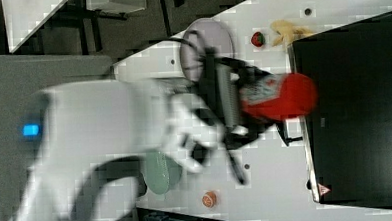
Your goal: Pick Ketchup from oven and place it on table.
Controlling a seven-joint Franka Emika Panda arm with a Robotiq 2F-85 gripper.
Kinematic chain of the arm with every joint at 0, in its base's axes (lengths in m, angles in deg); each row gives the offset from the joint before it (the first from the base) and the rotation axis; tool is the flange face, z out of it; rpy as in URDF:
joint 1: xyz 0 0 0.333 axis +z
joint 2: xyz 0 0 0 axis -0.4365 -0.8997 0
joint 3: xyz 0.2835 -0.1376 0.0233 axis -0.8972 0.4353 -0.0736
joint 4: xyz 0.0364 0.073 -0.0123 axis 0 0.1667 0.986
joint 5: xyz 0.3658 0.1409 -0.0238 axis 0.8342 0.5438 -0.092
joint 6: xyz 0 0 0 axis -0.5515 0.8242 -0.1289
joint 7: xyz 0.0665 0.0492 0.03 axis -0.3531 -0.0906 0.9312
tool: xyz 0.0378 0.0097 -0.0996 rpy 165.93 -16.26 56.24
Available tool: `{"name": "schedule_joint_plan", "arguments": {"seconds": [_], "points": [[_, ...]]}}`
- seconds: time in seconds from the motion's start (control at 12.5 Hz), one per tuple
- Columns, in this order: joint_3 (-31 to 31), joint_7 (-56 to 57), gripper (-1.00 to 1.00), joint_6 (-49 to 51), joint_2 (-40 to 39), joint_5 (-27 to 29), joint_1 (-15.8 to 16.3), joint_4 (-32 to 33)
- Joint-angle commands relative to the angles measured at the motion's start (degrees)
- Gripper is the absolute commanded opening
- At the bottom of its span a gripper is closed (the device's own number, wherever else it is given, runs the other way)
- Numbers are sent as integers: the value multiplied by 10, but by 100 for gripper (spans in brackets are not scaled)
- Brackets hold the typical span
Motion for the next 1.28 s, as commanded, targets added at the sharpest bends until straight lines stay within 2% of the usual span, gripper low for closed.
{"name": "schedule_joint_plan", "arguments": {"seconds": [0.08,0.4,0.64,0.96,1.28], "points": [[-38,11,27,85,56,-29,55,-42],[-137,11,27,138,70,-30,92,-40],[-212,10,27,138,69,-30,107,-8],[-259,9,27,111,69,-35,115,88],[-253,7,27,-20,68,-48,114,220]]}}
